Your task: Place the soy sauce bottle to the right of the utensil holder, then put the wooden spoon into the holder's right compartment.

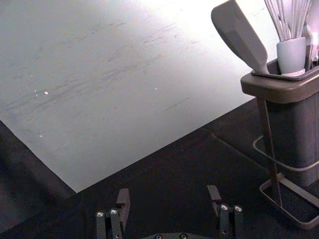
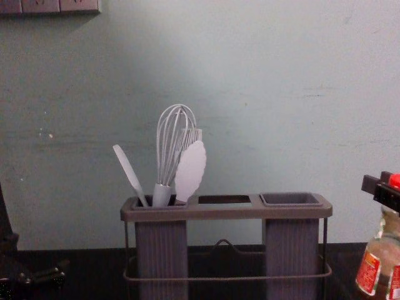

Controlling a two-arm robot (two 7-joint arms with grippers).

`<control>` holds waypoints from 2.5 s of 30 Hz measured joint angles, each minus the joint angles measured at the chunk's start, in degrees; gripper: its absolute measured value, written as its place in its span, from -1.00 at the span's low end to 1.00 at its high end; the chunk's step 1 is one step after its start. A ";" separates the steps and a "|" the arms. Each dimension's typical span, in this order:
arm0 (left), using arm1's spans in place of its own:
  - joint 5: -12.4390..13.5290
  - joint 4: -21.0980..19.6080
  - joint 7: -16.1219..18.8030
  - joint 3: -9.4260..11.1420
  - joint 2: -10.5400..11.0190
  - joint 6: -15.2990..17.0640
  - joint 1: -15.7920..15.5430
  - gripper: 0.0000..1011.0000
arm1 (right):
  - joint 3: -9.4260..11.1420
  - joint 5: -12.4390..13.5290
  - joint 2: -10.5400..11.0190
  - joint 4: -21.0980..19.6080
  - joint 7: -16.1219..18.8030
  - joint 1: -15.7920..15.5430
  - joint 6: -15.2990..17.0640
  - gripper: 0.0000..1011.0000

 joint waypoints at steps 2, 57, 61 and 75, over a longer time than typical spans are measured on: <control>0.00 0.00 0.00 0.00 0.00 0.00 0.00 1.00 | -0.18 -0.16 -0.34 0.53 -0.11 0.43 0.08 -0.26; 0.00 0.00 0.00 0.00 0.00 0.00 0.00 1.00 | -0.85 -3.36 -1.41 -1.99 -2.23 -0.71 0.70 0.98; 0.00 0.00 0.00 0.00 0.00 0.00 0.00 1.00 | -0.09 -3.53 -1.03 -4.64 -3.07 -2.66 0.77 0.98; 0.00 0.00 0.00 0.00 0.00 0.00 0.00 1.00 | 1.95 -5.34 -0.09 -15.90 -6.38 -12.60 1.50 0.98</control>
